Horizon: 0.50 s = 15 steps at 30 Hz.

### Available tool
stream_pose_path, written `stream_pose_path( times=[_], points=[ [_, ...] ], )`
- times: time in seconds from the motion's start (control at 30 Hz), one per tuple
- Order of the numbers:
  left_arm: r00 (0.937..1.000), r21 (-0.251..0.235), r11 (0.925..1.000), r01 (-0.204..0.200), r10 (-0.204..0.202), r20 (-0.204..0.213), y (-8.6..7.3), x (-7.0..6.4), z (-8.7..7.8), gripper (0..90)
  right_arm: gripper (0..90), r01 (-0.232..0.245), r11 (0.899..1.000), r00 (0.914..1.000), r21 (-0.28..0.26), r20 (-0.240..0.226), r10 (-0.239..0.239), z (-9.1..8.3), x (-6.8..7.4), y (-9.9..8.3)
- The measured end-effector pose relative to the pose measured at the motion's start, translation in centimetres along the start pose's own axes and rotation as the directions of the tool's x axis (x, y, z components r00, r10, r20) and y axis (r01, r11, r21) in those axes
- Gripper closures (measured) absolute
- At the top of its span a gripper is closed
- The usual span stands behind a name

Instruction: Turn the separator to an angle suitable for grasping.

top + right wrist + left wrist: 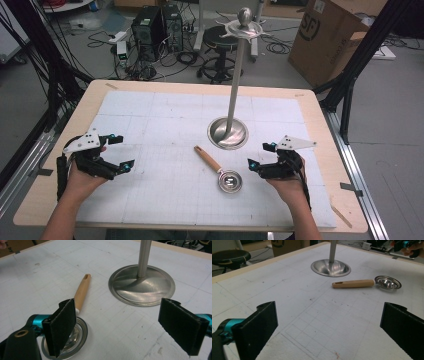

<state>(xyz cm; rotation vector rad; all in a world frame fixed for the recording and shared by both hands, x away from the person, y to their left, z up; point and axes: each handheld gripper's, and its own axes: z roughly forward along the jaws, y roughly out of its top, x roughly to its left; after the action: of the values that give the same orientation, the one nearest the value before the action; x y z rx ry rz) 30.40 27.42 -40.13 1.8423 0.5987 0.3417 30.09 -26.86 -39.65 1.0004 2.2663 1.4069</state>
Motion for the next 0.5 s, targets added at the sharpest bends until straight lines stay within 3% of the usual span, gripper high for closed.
stream_pose_path(
  times=[0.13, 0.5],
  points=[
    [1.0, 0.014, 0.9999, 0.001, -0.001, -0.004, -0.12, 0.04, 0.29, 1.8, 13.8, 0.003, 1.0, 1.0, -0.001, 0.002, -0.003, 0.04, -0.14, -0.12],
    [1.0, -0.003, 1.0, 0.008, -0.008, 0.003, -0.14, 0.27, 0.41, 1.9, 13.9, 0.017, 1.0, 0.9997, 0.01, 0.019, -0.017, -0.12, 0.61, 0.18]
  ],
)
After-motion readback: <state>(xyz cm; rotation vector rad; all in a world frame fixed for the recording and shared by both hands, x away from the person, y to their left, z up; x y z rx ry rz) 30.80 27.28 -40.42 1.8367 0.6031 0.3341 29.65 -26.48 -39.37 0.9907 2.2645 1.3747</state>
